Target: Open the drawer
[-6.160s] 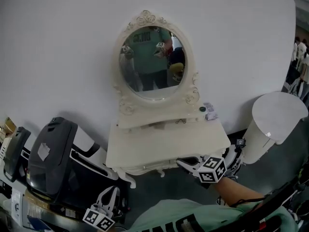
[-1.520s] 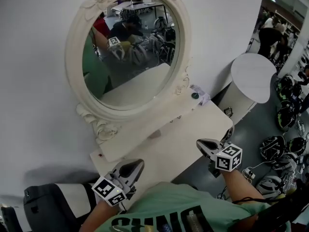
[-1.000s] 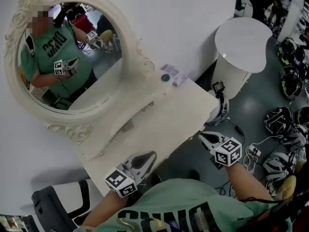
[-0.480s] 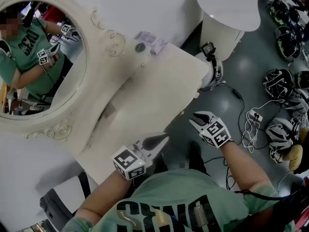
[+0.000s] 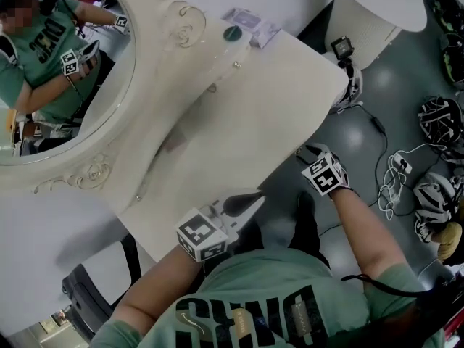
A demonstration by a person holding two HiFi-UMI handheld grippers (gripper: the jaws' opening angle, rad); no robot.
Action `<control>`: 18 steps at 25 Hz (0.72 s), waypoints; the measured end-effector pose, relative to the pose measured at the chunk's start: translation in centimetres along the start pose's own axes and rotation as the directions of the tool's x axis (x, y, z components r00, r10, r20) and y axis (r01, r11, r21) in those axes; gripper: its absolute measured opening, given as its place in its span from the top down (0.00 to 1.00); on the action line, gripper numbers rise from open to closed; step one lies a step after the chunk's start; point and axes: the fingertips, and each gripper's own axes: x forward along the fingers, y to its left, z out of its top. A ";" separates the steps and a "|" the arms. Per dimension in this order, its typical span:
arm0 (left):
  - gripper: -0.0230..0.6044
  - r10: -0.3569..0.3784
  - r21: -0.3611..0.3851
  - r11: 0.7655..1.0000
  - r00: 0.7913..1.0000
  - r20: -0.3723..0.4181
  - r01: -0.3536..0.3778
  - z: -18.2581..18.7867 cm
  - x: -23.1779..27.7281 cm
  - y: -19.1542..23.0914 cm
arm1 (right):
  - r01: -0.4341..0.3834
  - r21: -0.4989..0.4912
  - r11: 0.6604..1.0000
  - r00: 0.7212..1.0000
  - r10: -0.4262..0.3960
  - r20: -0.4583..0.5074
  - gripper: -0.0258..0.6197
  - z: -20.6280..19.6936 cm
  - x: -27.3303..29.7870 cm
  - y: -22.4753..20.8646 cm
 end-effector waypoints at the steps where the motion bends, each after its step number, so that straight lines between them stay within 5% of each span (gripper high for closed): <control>1: 0.95 0.005 -0.007 1.000 1.000 0.001 -0.005 -0.2 -0.3 0.3 | 0.003 -0.002 1.000 1.000 -0.003 -0.006 0.67 0.2 0.6 0.0; 18: 0.95 0.042 -0.053 0.998 0.999 0.031 -0.040 -1.3 -2.4 2.1 | 0.082 -0.098 0.992 0.983 -0.096 -0.156 0.74 -0.1 3.8 0.2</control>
